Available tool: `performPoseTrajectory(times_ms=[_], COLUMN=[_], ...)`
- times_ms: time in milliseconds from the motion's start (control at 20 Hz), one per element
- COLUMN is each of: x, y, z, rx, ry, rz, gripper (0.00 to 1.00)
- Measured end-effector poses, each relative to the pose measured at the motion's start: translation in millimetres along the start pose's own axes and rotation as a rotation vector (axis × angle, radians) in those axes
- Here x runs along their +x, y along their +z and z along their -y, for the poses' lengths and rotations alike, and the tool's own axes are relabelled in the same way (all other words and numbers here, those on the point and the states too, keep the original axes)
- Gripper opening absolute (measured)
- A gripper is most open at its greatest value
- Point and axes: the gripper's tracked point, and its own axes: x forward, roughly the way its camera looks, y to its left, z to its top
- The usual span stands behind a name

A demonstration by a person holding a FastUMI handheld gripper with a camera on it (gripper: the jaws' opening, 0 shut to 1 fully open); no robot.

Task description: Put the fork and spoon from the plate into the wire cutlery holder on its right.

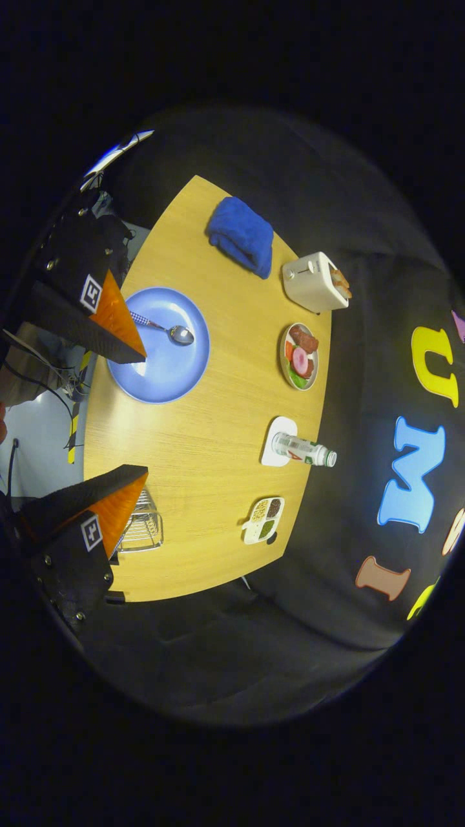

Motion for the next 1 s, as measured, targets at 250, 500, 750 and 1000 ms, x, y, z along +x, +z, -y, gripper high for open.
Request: performPoseTrajectory(times_ms=[250,500,750,1000], x=[13,23,32,57], y=[0,-5,-9,-36], z=[-46,-76,-96,-119], rx=[-0.006,0.006,0.031,0.066], ry=[0.073,0.105,0.112,0.121], rz=[-0.011,-0.038,-0.053,-0.144], gripper=[0.97,0.97,0.97,0.97])
